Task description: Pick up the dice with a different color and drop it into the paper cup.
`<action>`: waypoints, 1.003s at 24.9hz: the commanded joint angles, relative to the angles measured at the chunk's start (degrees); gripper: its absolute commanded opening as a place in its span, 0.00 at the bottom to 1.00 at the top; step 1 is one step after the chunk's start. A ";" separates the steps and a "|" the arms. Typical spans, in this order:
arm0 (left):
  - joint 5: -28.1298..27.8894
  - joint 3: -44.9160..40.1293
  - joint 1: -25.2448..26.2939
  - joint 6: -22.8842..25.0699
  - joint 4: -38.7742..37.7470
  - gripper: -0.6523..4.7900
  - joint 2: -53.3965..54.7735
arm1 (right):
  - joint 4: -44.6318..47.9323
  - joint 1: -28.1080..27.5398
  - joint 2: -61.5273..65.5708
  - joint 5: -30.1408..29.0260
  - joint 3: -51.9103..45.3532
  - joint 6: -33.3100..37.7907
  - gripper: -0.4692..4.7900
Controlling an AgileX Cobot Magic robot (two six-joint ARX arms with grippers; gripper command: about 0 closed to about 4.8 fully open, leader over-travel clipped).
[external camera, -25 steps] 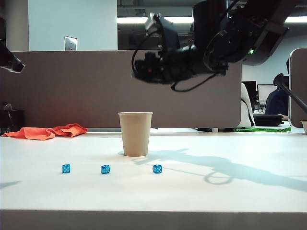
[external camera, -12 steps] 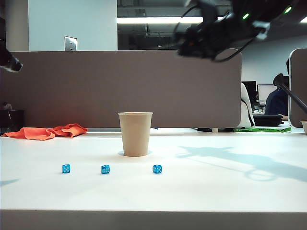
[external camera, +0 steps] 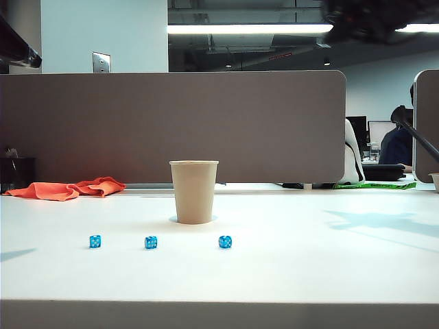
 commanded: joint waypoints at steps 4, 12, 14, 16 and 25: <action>-1.68 0.11 0.00 -2.99 4.22 0.11 -0.79 | 1.16 -4.87 -9.25 -0.07 -12.76 -0.04 0.09; -4.00 0.04 0.00 -6.60 4.46 0.11 -5.46 | 0.98 -16.63 -25.99 -2.49 -27.17 3.17 0.09; -4.04 -0.68 0.00 -7.85 4.22 0.11 -8.41 | 0.37 -18.67 -30.77 -2.36 -29.99 3.78 0.09; -4.59 -1.68 0.00 -9.22 3.26 0.11 -11.30 | 0.07 -18.95 -34.58 -1.70 -32.17 3.78 0.09; -14.67 -4.63 -0.02 -10.25 -3.39 0.11 -24.24 | -1.77 -7.63 -53.02 18.95 -42.38 3.80 0.09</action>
